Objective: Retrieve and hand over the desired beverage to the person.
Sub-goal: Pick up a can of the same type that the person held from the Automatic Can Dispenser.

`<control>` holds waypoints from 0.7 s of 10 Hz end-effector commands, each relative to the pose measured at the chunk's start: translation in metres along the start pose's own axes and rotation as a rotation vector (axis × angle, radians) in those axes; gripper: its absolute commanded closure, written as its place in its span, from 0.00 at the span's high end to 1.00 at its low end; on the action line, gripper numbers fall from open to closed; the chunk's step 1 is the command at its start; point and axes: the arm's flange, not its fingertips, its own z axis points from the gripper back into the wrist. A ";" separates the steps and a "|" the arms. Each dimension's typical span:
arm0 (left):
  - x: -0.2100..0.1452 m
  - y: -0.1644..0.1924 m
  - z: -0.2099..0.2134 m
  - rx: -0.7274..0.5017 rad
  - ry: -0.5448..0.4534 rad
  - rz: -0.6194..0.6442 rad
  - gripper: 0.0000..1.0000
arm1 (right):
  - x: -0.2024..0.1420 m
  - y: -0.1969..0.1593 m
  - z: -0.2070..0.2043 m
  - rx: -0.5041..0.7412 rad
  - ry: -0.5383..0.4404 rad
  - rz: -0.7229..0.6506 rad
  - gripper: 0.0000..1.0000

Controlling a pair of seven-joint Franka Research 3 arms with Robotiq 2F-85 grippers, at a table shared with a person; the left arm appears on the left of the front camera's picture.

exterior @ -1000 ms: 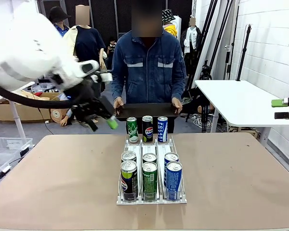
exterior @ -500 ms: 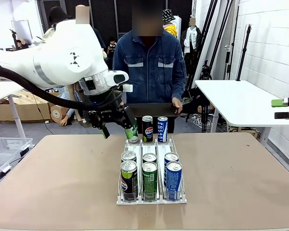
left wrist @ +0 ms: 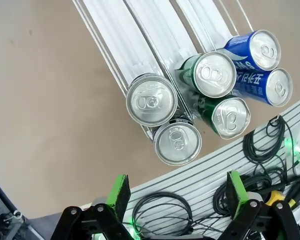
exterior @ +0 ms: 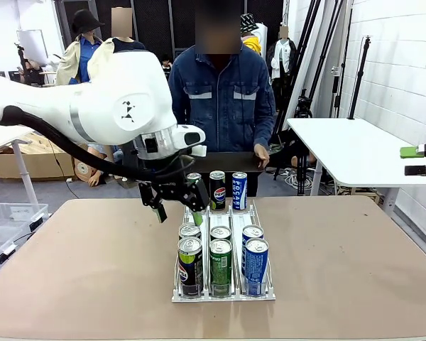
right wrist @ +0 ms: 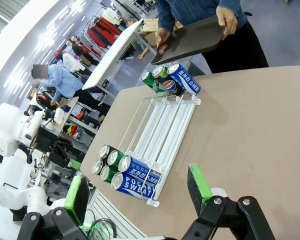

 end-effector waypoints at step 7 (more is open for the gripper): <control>0.016 -0.013 -0.041 0.084 0.006 0.072 1.00 | 0.000 0.000 0.000 0.003 -0.001 0.004 1.00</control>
